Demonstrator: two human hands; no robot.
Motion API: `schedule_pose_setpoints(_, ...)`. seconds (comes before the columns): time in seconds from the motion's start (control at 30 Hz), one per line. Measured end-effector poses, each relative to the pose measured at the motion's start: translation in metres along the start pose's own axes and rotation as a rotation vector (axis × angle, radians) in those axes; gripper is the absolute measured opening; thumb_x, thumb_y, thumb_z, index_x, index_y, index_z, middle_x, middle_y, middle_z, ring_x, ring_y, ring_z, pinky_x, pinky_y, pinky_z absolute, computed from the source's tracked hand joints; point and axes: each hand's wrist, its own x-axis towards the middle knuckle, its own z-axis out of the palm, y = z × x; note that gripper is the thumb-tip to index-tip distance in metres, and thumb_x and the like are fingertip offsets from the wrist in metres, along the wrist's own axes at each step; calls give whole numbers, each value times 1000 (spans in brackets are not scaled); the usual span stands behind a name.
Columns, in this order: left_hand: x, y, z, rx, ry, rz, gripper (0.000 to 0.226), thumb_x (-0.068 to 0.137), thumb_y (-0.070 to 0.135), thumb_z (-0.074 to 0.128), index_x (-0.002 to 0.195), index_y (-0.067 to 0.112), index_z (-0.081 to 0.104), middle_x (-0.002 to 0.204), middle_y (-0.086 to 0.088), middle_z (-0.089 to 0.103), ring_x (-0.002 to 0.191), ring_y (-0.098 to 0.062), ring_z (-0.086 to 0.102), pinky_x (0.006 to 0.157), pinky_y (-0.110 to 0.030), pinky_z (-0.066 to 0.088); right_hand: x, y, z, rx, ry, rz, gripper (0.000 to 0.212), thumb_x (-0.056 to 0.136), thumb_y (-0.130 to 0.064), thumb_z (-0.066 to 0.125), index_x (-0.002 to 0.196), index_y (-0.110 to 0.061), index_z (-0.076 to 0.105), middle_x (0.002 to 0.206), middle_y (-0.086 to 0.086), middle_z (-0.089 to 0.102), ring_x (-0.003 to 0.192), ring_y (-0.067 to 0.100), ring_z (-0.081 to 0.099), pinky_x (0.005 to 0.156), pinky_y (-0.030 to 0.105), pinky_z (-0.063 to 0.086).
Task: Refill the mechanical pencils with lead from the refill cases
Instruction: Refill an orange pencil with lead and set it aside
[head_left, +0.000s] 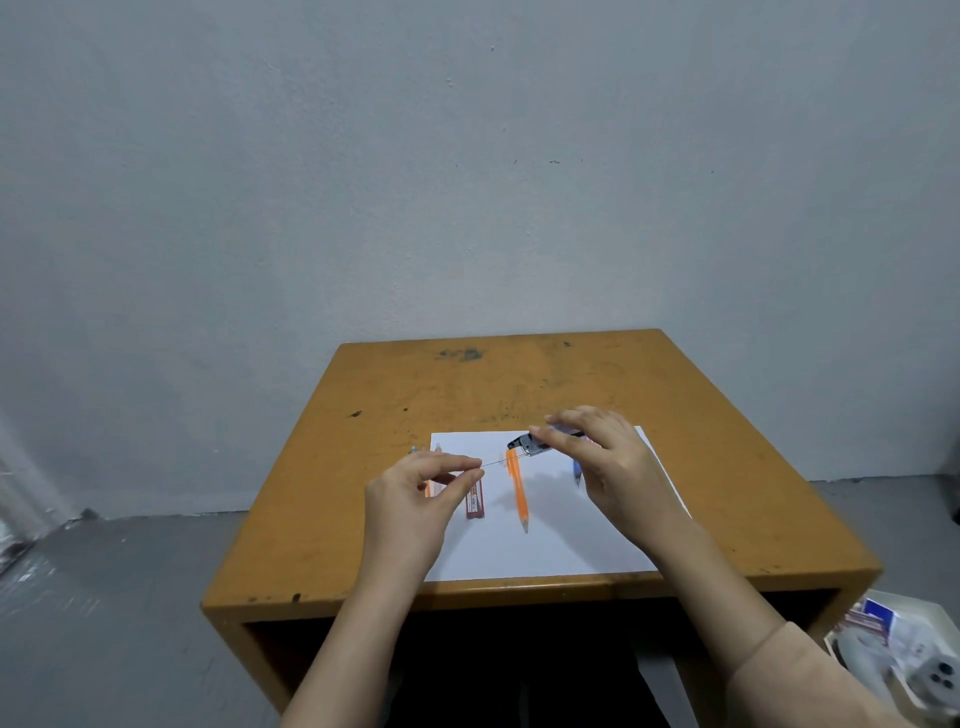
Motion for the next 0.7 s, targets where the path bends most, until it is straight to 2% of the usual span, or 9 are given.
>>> schedule_pose_setpoints(0.07, 3, -8, -4, 20, 5, 1, 18, 74, 14, 79, 73, 31, 74, 79, 21, 68, 77, 8, 60, 64, -4, 39, -4, 2, 1, 6, 4, 41, 62, 75, 16, 52, 123, -22, 55, 107, 8, 66, 101, 24, 58, 81, 47, 51)
schedule_pose_setpoints(0.13, 5, -17, -8, 24, 4, -10, 21, 73, 14, 80, 71, 33, 73, 81, 18, 68, 76, 6, 60, 62, -8, 40, -6, 3, 3, -3, 16, 77, 62, 74, 18, 54, 122, -20, 58, 106, 8, 66, 100, 25, 59, 80, 47, 51)
schedule_pose_setpoints(0.23, 8, -28, -12, 53, 7, -65, 20, 74, 17, 80, 70, 36, 72, 84, 20, 67, 80, 6, 59, 65, -14, 41, -9, 1, 5, 0, 43, 124, 51, 77, 14, 53, 117, -14, 66, 105, 7, 66, 100, 24, 60, 78, 45, 51)
schedule_pose_setpoints(0.37, 11, -47, -13, 97, 31, -76, 21, 74, 18, 80, 71, 37, 71, 87, 18, 66, 86, 8, 57, 65, -5, 38, -7, -6, 6, 8, 63, 182, 42, 81, 7, 55, 115, -14, 68, 103, 5, 69, 99, 15, 55, 82, 42, 50)
schedule_pose_setpoints(0.43, 13, -57, -12, 133, 24, -62, 24, 74, 18, 80, 71, 40, 70, 88, 19, 65, 90, 3, 57, 72, -11, 42, -6, -12, 6, 32, 68, 211, 44, 80, 5, 59, 119, -14, 66, 103, 4, 69, 99, 14, 55, 84, 36, 49)
schedule_pose_setpoints(0.53, 18, -68, -11, 167, 7, -67, 25, 74, 19, 80, 73, 41, 69, 88, 22, 62, 93, -2, 55, 79, -25, 46, -5, -19, 7, 121, 34, 283, 59, 79, 6, 69, 131, -18, 56, 105, 1, 68, 95, 12, 58, 81, 22, 49)
schedule_pose_setpoints(0.6, 20, -73, -11, 170, 8, -77, 23, 74, 19, 80, 74, 39, 69, 88, 23, 60, 95, -4, 54, 79, -25, 45, -4, -22, 9, 178, 13, 323, 64, 80, 2, 71, 136, -21, 50, 106, -1, 66, 95, 8, 56, 79, 13, 45)
schedule_pose_setpoints(0.7, 21, -79, -10, 162, 11, -80, 23, 75, 18, 79, 74, 39, 68, 88, 24, 58, 95, -6, 53, 77, -25, 45, -2, -24, 13, 200, -2, 363, 66, 82, -6, 72, 139, -27, 45, 110, -2, 66, 98, 5, 56, 84, 8, 41)
